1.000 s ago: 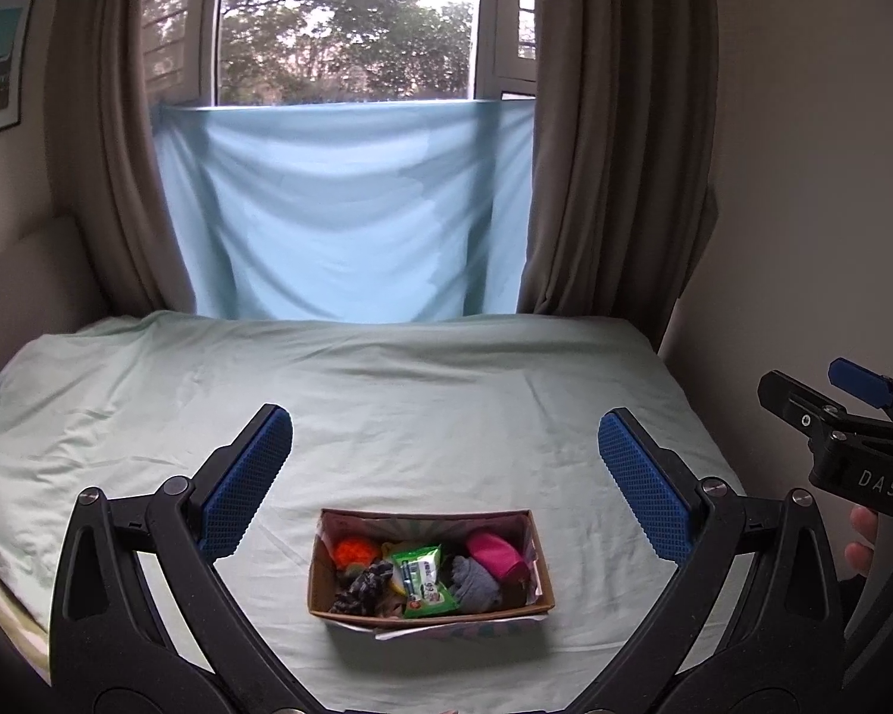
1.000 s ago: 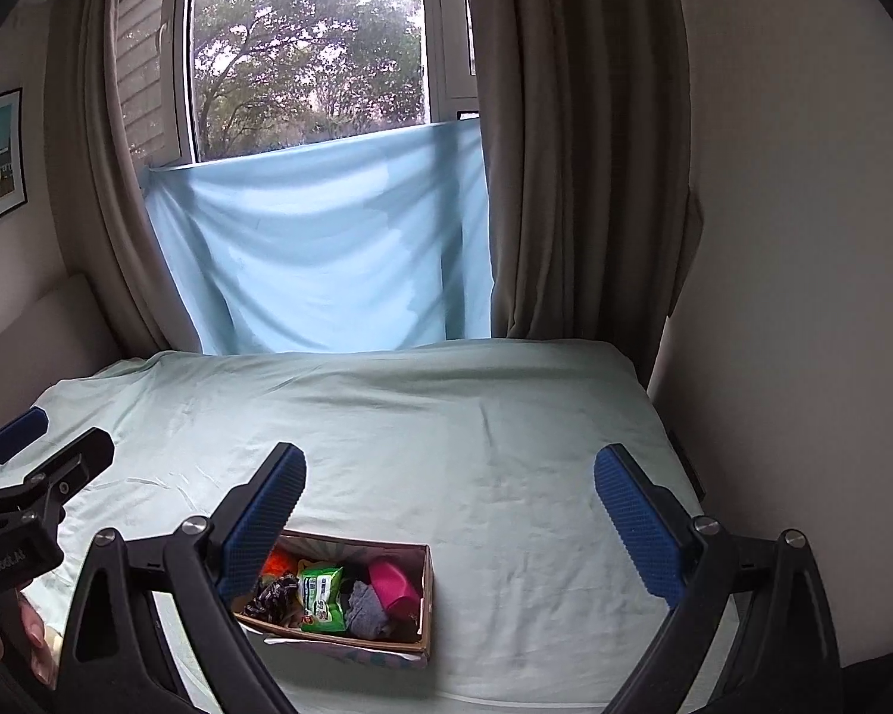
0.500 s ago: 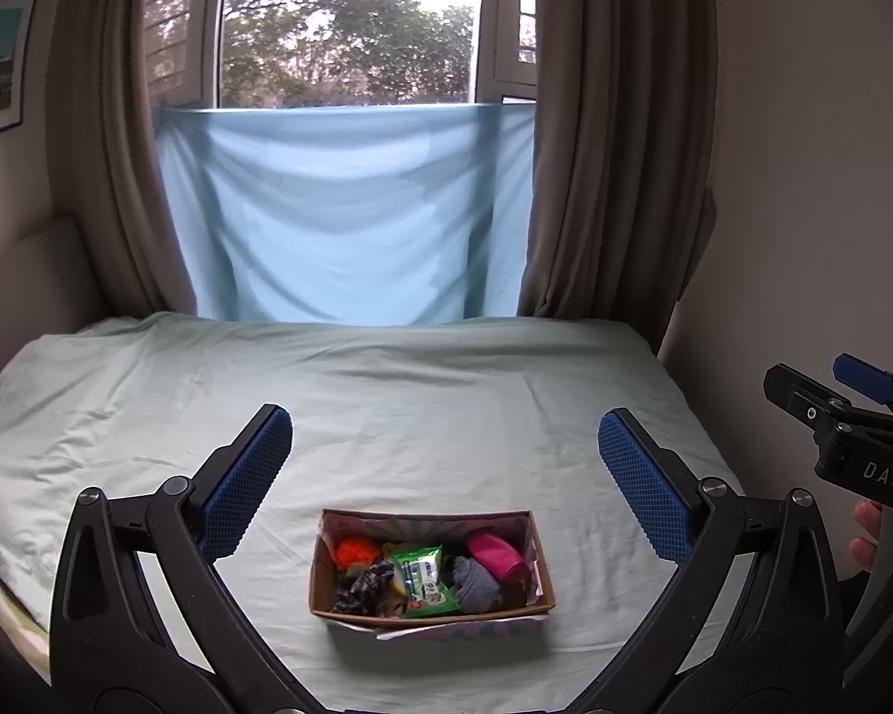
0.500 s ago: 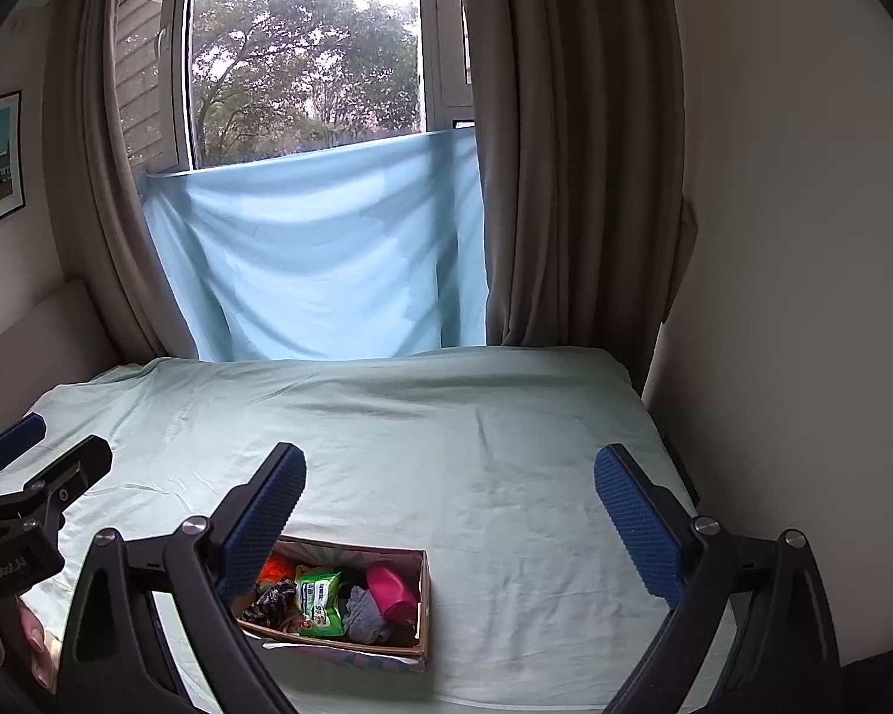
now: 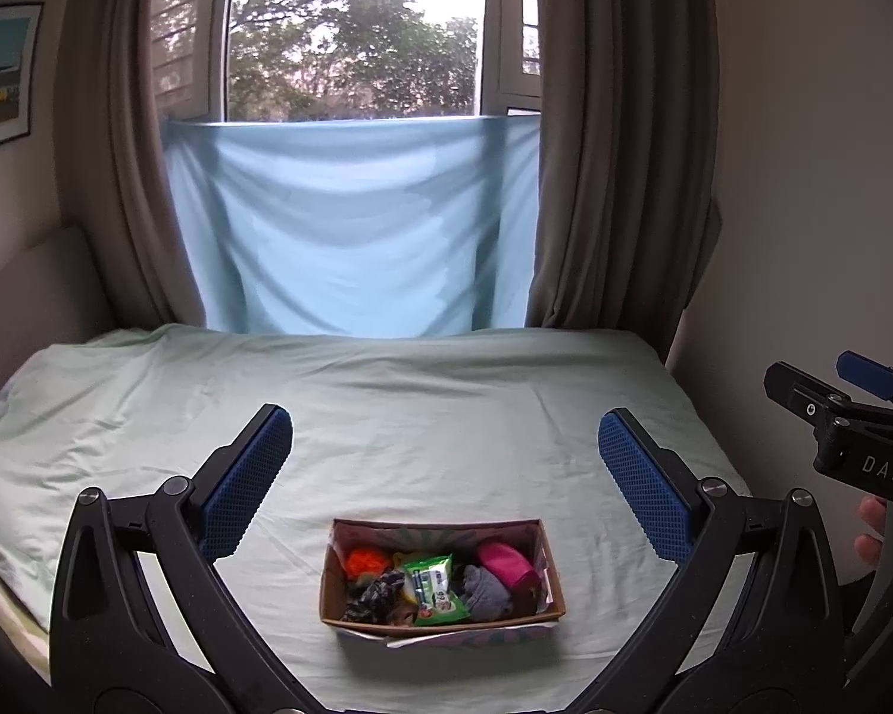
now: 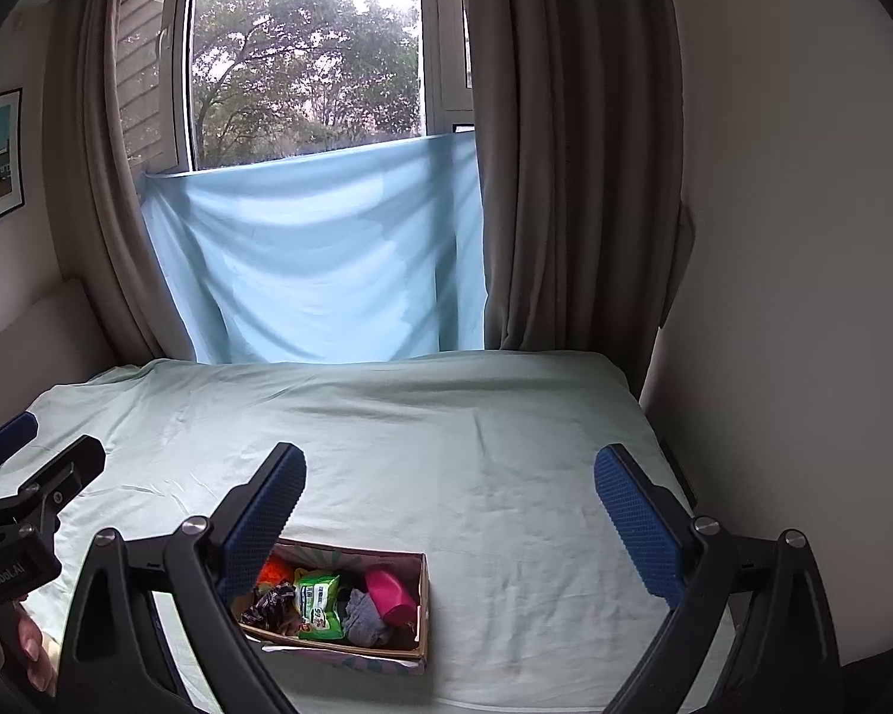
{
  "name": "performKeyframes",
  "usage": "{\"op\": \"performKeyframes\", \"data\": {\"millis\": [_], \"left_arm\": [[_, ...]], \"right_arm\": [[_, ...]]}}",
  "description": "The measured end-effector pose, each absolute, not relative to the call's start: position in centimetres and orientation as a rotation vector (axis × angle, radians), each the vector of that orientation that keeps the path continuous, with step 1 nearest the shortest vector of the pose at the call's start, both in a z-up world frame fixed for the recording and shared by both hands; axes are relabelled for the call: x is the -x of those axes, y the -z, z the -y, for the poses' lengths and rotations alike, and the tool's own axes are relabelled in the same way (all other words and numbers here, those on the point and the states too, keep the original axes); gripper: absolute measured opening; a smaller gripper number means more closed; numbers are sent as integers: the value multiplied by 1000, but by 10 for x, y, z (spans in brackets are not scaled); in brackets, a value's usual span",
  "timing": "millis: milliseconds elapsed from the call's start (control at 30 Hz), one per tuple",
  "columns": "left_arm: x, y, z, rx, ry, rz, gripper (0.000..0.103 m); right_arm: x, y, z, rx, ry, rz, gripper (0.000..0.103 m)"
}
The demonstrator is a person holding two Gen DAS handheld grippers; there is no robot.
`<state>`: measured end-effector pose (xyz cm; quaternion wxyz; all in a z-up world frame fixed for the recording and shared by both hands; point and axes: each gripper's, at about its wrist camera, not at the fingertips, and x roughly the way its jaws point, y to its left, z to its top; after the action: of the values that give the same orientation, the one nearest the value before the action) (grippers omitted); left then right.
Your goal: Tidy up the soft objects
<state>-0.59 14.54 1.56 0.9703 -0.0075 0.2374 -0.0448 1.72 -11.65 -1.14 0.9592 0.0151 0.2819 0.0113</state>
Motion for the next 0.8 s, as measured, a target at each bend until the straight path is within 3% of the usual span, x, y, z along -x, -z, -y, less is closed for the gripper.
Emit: {"op": "performKeyframes", "data": {"millis": [800], "left_arm": [[0,-19,-149,4,25,-458,103]], "right_arm": [[-29,17,114,-42,-12,-598,97]]}}
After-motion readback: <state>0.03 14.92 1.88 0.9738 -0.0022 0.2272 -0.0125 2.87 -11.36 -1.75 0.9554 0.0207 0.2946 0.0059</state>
